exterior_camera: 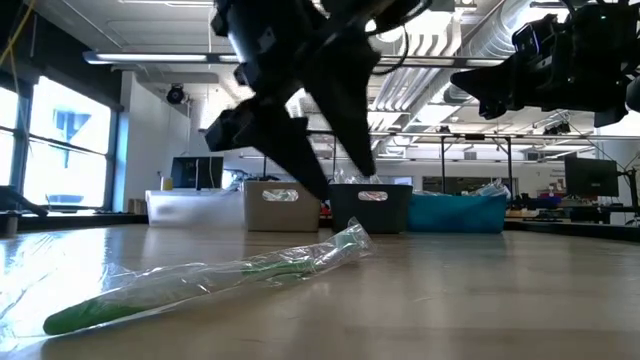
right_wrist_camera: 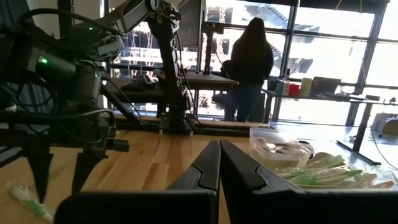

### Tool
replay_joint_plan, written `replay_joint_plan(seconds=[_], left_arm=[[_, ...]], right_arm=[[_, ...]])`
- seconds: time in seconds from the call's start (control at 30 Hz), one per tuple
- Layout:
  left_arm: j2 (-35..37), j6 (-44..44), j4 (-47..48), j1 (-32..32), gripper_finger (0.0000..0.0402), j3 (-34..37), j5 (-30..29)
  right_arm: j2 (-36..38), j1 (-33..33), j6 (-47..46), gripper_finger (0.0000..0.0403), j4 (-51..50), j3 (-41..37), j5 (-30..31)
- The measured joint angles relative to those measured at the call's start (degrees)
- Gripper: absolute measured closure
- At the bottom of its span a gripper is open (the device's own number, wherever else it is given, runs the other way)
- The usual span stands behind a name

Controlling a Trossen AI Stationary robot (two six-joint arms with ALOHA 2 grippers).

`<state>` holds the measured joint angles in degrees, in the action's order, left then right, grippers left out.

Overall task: Pick & Place Toothbrushes
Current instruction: Put the green toothbrush into the gray bin

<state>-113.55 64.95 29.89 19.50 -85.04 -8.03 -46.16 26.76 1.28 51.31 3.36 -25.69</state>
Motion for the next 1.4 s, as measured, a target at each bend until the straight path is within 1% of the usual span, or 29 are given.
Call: replay_joint_plan(seconds=[0.07, 0.4, 0.57, 0.77, 0.9, 1.17, 1.27, 1.4], left_arm=[[0.0, 0.0, 1.1, -0.1, 0.0215, 0.2, 0.1], [0.0, -0.6, 0.3, -0.4, 0.0215, 0.2, 0.0], [-2.5, -0.6, 0.1, -0.4, 0.0215, 0.2, 0.1], [-5.2, -0.4, -2.4, -0.4, 0.0215, 0.2, 1.1], [-5.6, -1.7, -3.9, -0.4, 0.0215, 0.1, 1.1], [-5.7, -1.8, -3.2, -0.4, 0.0215, 0.1, 1.2], [-5.7, -1.9, -3.1, -0.4, 0.0227, 0.1, 1.2], [-5.7, -1.9, -2.8, -0.4, 0.0266, 0.1, 1.2]], right_arm=[[0.0, 0.0, 0.0, 0.0401, 0.0, 0.0, 0.0], [0.0, 0.0, 0.2, 0.0401, 0.0, 0.0, 0.0], [0.0, 0.0, 0.2, 0.0401, 0.0, 0.0, 0.0], [0.0, 0.0, 0.2, 0.0401, -0.1, 0.0, 0.0], [0.0, 0.0, 0.2, 0.0401, 0.0, 0.0, 0.0], [0.0, 0.0, 0.2, 0.0401, 0.0, 0.0, 0.0], [0.0, 0.0, 0.2, 0.0401, -0.1, 0.0, 0.0], [0.0, 0.0, 0.2, 0.0401, -0.1, 0.0, 0.0]])
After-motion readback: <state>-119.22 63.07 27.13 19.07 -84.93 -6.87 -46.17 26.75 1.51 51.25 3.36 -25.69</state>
